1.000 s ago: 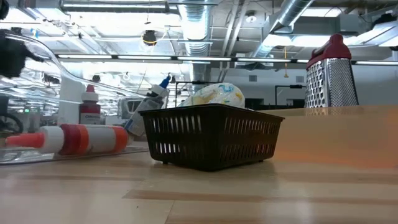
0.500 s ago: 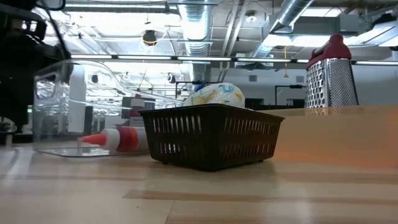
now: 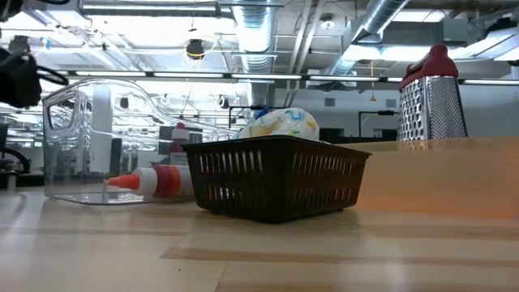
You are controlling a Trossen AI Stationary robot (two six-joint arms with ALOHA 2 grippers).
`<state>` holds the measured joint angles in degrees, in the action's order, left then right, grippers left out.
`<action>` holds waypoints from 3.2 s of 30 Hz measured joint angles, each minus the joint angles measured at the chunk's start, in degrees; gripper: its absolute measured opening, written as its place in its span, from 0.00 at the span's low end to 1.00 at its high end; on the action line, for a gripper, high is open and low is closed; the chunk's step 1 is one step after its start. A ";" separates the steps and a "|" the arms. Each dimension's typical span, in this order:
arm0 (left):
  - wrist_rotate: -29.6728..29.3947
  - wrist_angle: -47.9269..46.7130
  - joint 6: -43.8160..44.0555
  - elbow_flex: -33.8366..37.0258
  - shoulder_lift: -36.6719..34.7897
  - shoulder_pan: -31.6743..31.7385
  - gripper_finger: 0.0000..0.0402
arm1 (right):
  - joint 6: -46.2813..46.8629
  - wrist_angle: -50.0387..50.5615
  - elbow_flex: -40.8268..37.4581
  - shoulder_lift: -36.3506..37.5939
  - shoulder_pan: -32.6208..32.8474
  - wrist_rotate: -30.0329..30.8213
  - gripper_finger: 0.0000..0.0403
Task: Pick & Place Food Item
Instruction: Put the red popcorn bag into the orange bin
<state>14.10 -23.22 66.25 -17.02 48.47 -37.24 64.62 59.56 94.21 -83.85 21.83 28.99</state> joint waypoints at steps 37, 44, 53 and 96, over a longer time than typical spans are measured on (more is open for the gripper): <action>-6.53 20.82 14.19 8.39 6.90 -10.74 0.41 | 5.46 0.00 0.00 -0.02 1.46 0.68 0.37; -5.53 29.67 15.25 8.35 14.87 -11.84 0.24 | 6.17 -0.01 0.00 -0.02 2.01 0.92 0.37; -6.13 33.35 15.07 8.49 13.62 -12.65 0.00 | 5.17 -0.01 0.00 -0.02 2.16 0.99 0.37; -14.98 -3.47 -39.29 -60.13 23.40 23.55 0.00 | -38.81 -22.96 0.02 -2.27 -18.15 -26.36 0.65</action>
<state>-0.88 -26.69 26.96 -77.14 71.87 -13.69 25.81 36.60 94.24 -86.13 3.67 2.63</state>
